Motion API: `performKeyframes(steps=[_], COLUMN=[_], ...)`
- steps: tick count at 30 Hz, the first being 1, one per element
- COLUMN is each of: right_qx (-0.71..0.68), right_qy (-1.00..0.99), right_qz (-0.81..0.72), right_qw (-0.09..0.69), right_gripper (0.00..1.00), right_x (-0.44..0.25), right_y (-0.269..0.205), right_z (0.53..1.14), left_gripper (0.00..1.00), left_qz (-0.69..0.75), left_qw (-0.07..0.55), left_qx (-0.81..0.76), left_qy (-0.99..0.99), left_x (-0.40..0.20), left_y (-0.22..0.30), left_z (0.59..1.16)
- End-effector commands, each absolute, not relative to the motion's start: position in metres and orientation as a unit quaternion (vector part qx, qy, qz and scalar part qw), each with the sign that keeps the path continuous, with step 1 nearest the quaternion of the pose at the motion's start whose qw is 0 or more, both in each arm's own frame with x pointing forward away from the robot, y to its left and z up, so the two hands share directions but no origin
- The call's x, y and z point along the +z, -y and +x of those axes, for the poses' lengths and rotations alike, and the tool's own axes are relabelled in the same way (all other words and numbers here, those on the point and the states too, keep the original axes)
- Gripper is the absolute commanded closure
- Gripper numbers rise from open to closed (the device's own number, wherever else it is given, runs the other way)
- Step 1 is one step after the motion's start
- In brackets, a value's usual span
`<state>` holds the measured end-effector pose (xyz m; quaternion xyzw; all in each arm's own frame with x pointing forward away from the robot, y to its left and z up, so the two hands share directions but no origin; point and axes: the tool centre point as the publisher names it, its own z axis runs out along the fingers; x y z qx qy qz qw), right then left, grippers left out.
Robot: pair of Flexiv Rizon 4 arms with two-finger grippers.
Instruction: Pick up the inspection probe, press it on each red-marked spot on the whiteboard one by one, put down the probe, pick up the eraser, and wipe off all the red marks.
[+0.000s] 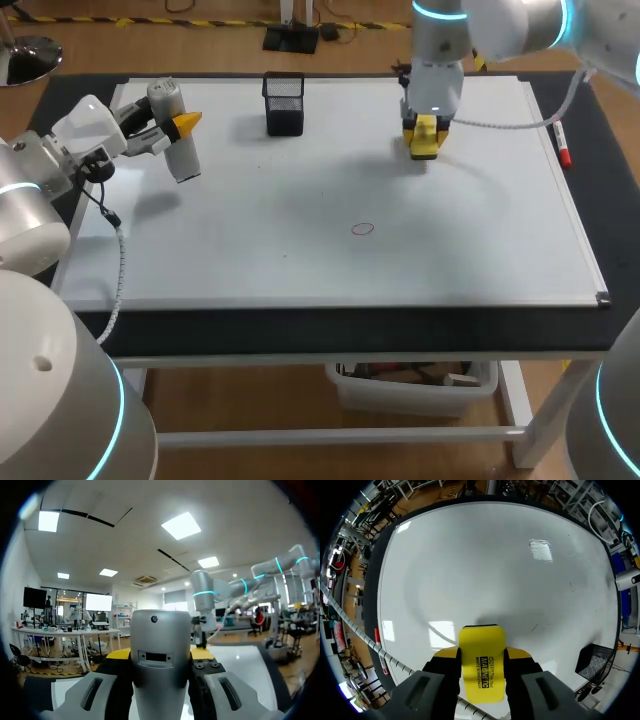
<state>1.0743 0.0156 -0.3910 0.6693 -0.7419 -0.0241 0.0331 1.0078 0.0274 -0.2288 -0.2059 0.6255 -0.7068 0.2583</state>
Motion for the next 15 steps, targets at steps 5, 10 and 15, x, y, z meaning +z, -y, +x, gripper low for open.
performKeyframes(steps=[5,10,15], right_qx=[-0.019,-0.019,-0.022], right_qy=[0.751,0.757,0.758], right_qz=[0.659,0.653,0.652], right_qw=[0.021,0.016,0.014], right_gripper=[1.0,1.0,1.0], right_x=[-0.37,-0.364,-0.363], right_y=[0.024,0.035,0.037], right_z=[1.064,1.062,1.062], left_gripper=[1.0,1.0,1.0], left_qz=[-0.204,-0.204,-0.204], left_qw=[0.258,0.258,0.258], left_qx=[-0.708,-0.708,-0.708], left_qy=[-0.625,-0.625,-0.625], left_x=[-0.229,-0.229,-0.229], left_y=[-0.028,-0.028,-0.028], left_z=[1.008,1.008,1.008])
